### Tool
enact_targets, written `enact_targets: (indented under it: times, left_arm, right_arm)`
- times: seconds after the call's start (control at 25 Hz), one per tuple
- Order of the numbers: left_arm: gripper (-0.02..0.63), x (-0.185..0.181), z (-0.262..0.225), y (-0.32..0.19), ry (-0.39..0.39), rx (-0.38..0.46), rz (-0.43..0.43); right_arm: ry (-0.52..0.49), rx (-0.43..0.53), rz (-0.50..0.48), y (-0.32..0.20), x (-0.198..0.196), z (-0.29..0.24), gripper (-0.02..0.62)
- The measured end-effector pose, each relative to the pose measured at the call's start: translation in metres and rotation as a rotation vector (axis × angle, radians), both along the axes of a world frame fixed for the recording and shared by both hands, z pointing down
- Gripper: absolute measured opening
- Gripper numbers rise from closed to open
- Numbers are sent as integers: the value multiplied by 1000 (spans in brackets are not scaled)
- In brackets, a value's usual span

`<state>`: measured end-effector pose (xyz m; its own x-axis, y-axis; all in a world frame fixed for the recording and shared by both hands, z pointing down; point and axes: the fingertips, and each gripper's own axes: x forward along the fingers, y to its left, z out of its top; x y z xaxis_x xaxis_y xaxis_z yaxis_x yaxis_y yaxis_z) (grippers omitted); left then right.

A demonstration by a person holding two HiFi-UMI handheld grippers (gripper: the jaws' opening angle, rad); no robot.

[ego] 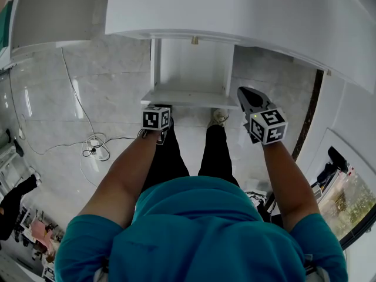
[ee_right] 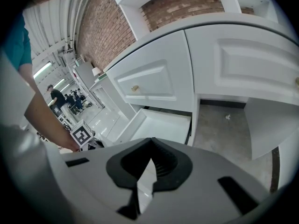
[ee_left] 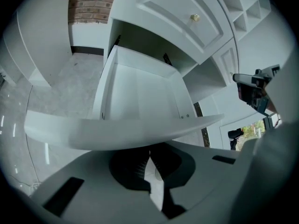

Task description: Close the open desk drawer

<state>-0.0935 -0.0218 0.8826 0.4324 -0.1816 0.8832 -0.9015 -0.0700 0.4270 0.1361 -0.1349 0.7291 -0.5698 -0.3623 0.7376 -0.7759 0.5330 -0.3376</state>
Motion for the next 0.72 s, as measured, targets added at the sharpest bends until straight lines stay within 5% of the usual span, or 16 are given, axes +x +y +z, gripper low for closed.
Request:
enact_targets:
  times: [0.72]
  left_arm:
    - [15, -3, -2, -44, -23, 46, -6]
  right_arm:
    - [-20, 8, 17, -5, 3, 0, 21]
